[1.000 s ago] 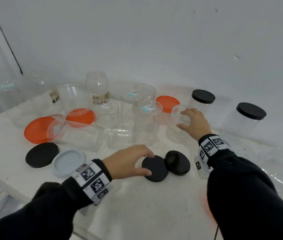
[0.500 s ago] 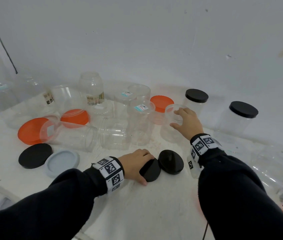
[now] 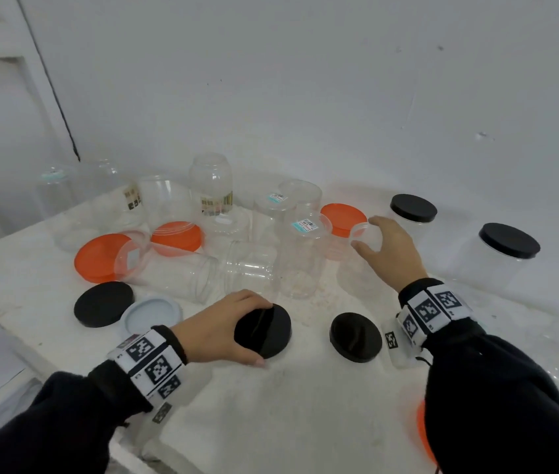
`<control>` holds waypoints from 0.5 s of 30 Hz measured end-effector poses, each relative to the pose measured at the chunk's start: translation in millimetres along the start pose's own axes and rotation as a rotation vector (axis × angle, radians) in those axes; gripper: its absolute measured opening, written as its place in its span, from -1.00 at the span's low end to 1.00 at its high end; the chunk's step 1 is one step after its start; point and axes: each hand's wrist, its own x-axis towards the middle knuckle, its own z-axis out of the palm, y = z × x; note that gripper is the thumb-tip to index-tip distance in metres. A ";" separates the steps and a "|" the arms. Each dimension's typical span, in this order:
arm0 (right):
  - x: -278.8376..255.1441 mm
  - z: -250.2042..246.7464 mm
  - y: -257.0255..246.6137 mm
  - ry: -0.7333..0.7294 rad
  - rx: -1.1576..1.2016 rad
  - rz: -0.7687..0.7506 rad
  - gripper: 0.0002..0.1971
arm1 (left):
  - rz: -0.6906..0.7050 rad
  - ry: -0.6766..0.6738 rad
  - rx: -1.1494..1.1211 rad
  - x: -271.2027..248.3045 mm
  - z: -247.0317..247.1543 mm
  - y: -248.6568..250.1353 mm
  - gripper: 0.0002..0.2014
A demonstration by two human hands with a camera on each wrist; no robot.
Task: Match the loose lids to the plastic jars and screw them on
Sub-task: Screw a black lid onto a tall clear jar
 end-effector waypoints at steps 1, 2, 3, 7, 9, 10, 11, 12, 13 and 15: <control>-1.4 -2.4 -10.2 0.060 0.026 -0.042 -0.49 | -0.007 0.047 -0.040 -8.6 -4.7 -3.6 -0.02; -2.8 -4.3 -21.9 0.121 0.050 -0.096 -0.52 | -0.014 0.098 -0.073 -17.6 -9.2 -7.6 -0.06; -4.3 -5.1 -34.3 0.175 0.076 -0.158 -0.56 | -0.024 0.147 -0.100 -26.1 -13.2 -12.2 -0.10; -17.0 3.7 -91.8 0.192 0.217 -0.382 -0.71 | -0.089 0.316 -0.154 -59.9 -32.1 -30.4 -0.24; -25.8 20.2 -116.0 0.084 0.233 -0.440 -0.72 | -0.129 0.386 -0.172 -77.6 -42.0 -39.2 -0.26; -30.6 31.0 -127.0 0.006 0.224 -0.445 -0.70 | -0.145 0.423 -0.181 -86.6 -46.4 -43.5 -0.27; -34.7 43.5 -136.5 -0.081 0.204 -0.441 -0.67 | -0.159 0.461 -0.194 -95.4 -50.5 -47.5 -0.28; -38.0 56.8 -145.1 -0.164 0.169 -0.438 -0.62 | -0.171 0.499 -0.213 -104.3 -54.1 -51.2 -0.29; -40.0 70.8 -153.1 -0.236 0.120 -0.436 -0.58 | -0.179 0.534 -0.235 -112.8 -57.4 -54.6 -0.29; -41.2 96.2 -166.4 -0.348 0.026 -0.425 -0.49 | -0.186 0.587 -0.261 -128.8 -63.7 -61.1 -0.29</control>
